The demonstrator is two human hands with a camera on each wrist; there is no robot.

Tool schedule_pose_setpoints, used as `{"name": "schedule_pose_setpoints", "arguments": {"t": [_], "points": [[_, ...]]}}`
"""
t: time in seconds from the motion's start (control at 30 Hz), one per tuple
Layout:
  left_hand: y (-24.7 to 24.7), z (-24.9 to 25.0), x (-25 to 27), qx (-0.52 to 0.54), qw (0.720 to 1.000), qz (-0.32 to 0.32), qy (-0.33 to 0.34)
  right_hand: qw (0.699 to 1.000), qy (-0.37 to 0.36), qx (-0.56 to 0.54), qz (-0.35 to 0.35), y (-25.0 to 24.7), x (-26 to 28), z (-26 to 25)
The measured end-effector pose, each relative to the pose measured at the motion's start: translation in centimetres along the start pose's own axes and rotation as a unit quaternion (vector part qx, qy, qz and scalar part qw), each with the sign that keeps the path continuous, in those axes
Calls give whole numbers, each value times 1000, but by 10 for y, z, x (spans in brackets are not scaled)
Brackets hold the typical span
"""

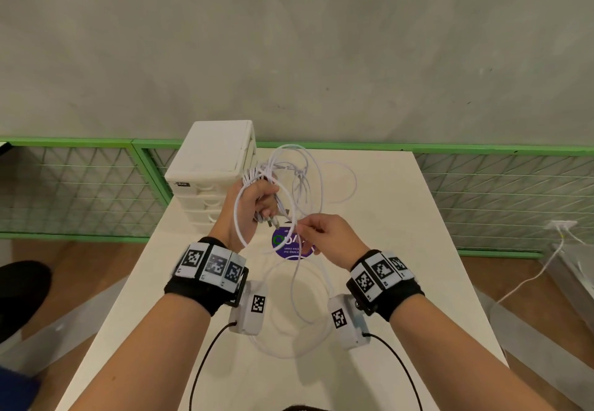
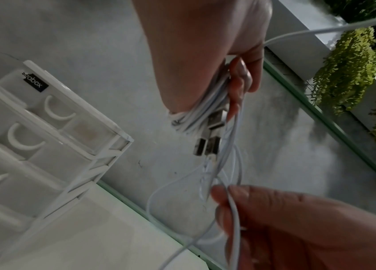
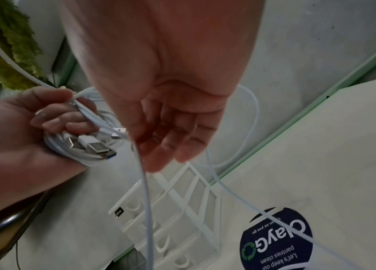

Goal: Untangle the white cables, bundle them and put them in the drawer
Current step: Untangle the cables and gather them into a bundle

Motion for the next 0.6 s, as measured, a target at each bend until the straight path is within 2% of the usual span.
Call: {"name": "schedule_pose_setpoints", "arguments": {"t": [0.1,0.2,0.3,0.43,0.53,0.6], "points": [[10,-4,7,4,998,-57,-6,995,-16,-60,84,-11,-3,-5],[17,-2,9,-25,997,-74,-4,978,-14,-138,157,-23,-4,-6],[14,-2,5,-55,997,-49,0,972,-32,-143,182,-32,-3,-9],[9,4,5,-143,989,30,6,972,-49,-129,188,-37,0,-10],[12,3,6,-199,979,37,-1,962,-53,-156,216,-41,3,-6],[10,-4,4,-217,975,29,-36,957,-56,-173,226,-41,5,-4]]}}
Point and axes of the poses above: each hand's wrist, its own x-axis away from the middle knuckle, its own y-axis out of the palm, z = x × y, the point moved 7 cm from there along -x, towards the middle knuckle, and after that the axes turned 7 degrees about -x, right-handed, at the moved point
